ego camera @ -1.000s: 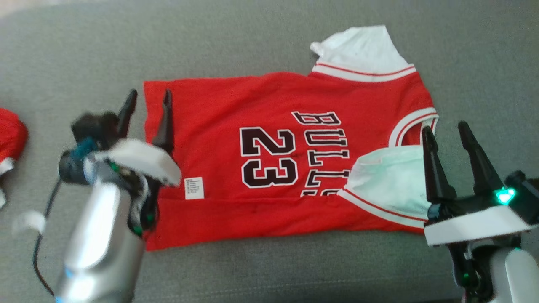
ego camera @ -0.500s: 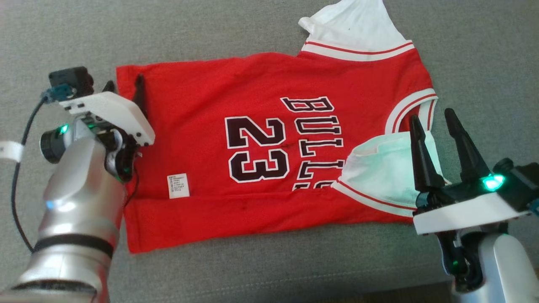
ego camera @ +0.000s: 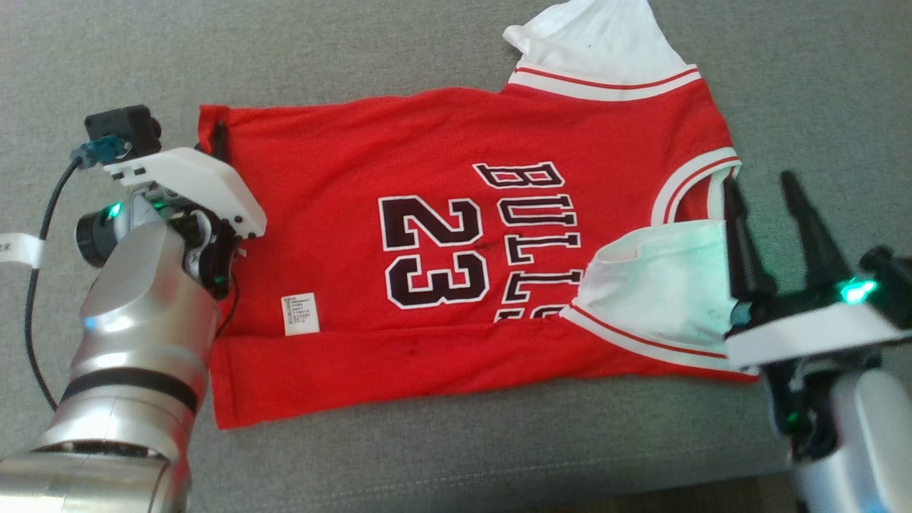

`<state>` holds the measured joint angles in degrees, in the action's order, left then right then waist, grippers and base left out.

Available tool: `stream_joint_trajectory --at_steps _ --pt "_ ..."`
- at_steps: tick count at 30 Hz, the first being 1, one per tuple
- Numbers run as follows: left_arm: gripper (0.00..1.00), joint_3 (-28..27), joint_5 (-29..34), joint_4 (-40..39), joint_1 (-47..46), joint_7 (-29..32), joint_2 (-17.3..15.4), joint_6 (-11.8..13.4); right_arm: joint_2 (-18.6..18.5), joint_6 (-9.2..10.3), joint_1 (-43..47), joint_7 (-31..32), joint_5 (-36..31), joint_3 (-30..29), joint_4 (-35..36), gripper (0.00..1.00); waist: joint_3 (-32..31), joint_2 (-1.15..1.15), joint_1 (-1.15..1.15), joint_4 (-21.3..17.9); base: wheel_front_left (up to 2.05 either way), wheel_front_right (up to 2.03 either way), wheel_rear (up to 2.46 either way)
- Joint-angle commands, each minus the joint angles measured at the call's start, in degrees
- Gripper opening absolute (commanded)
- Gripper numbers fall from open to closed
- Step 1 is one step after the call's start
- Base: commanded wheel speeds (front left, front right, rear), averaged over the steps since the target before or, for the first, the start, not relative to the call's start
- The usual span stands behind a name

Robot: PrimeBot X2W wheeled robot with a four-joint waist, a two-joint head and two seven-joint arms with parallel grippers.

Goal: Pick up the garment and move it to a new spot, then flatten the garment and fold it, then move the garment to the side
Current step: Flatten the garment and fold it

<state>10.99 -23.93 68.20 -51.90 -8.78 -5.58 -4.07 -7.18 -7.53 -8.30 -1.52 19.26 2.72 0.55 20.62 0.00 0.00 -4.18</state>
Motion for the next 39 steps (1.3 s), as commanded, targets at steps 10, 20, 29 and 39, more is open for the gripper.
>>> stream_joint_trajectory --at_steps 10,20,29,39 --pt "0.00 1.62 0.57 0.50 -6.24 -3.57 0.67 -1.27 -8.77 0.04 -18.35 -0.27 4.98 0.35 -13.34 1.00 2.78 0.00 0.00 3.87 0.00 0.00 0.00" --pt "0.00 5.85 -1.12 0.74 -10.08 -4.20 2.64 -2.29 -13.91 0.04 -38.12 3.70 10.18 9.50 -33.38 1.00 6.50 0.00 0.00 8.84 0.00 0.00 0.00" --pt "0.00 16.64 -9.89 -5.96 -9.34 -2.97 2.68 -1.85 -15.57 0.04 -46.95 5.90 15.32 17.01 -47.98 1.00 8.22 0.00 0.00 11.67 0.00 0.00 0.00" --pt "0.00 24.43 -16.32 -8.56 -9.77 -3.15 2.69 1.11 -16.13 0.04 -52.17 6.04 18.39 22.32 -55.47 1.00 9.78 0.00 0.00 12.56 0.00 0.00 0.00"
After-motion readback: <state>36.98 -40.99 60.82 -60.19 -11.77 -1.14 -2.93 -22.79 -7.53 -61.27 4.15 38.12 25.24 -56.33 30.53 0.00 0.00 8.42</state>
